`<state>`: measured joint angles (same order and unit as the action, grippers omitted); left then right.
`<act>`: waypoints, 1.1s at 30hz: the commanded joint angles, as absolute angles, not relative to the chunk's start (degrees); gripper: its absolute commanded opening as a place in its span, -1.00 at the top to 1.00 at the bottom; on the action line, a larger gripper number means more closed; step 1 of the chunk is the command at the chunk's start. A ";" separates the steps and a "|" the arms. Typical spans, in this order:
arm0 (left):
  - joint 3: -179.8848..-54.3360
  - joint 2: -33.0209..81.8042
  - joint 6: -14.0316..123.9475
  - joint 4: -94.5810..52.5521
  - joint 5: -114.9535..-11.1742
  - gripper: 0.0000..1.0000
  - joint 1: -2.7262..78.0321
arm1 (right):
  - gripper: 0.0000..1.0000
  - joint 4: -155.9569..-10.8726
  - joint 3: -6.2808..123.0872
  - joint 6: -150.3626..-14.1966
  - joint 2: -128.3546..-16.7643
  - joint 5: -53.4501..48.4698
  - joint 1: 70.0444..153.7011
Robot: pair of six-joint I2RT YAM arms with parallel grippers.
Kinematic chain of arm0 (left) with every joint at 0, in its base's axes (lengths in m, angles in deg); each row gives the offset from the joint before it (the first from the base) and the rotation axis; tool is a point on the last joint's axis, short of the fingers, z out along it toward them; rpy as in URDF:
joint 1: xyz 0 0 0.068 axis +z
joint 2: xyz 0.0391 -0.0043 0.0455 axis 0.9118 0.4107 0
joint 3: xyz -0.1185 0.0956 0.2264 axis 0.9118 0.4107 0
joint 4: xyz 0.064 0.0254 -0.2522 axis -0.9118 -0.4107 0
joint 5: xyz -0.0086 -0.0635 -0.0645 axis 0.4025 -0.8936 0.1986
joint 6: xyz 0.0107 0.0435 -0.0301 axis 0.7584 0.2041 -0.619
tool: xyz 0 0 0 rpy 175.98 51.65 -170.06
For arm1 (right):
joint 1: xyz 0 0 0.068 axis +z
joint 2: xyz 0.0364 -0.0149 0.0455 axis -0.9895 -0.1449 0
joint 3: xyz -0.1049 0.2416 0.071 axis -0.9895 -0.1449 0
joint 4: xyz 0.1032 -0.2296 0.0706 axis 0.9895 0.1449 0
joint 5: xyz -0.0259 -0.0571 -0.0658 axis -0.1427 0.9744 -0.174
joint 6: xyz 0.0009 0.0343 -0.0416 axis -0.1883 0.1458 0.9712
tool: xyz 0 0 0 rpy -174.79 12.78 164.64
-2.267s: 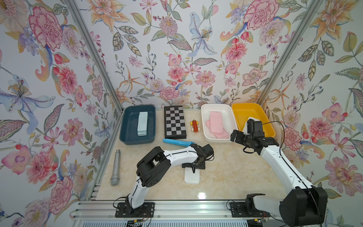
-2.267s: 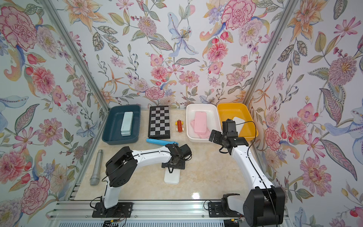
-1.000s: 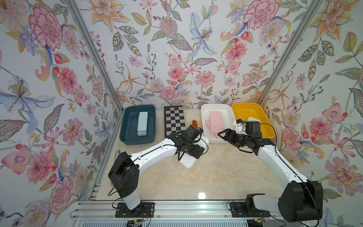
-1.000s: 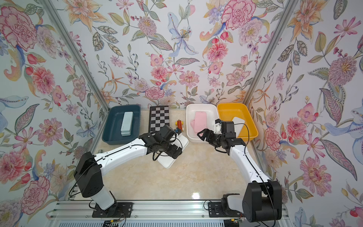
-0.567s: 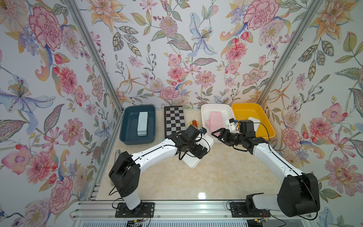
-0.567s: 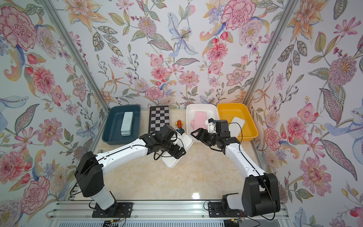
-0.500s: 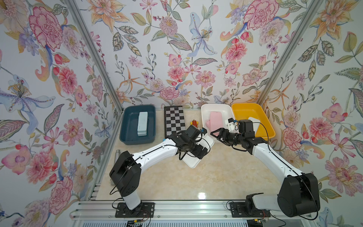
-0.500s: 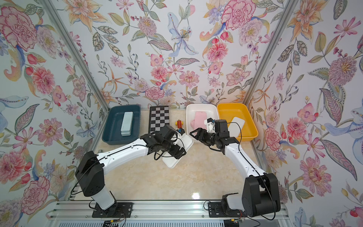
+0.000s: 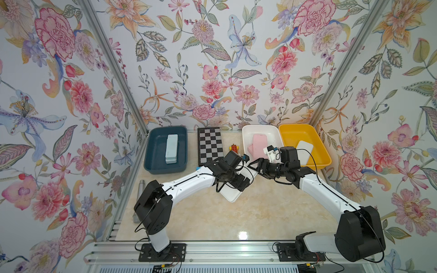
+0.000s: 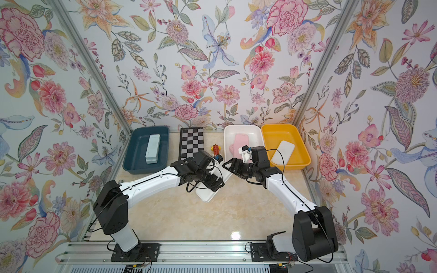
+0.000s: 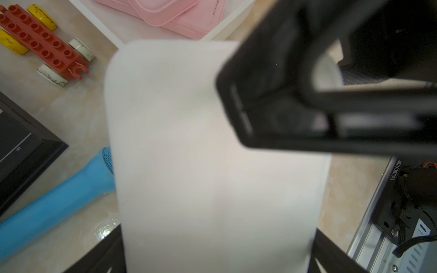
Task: Place the pencil cases by color into the storage box
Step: Pick up the pencil case from the center of the board.
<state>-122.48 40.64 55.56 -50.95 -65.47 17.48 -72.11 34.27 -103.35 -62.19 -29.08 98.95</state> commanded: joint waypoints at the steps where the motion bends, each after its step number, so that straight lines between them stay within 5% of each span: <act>1: -124.60 41.03 57.13 -49.58 -65.62 -0.55 17.92 | -0.46 -73.71 32.91 -103.97 -63.23 -29.56 99.79; 20: -125.78 42.35 57.28 -49.12 -67.72 -0.56 17.95 | 0.22 -83.96 29.65 -109.72 -65.07 -32.54 102.08; 33: -128.97 46.39 57.63 -49.18 -70.60 -0.74 18.04 | 0.31 -84.01 30.56 -110.08 -65.29 -32.59 102.11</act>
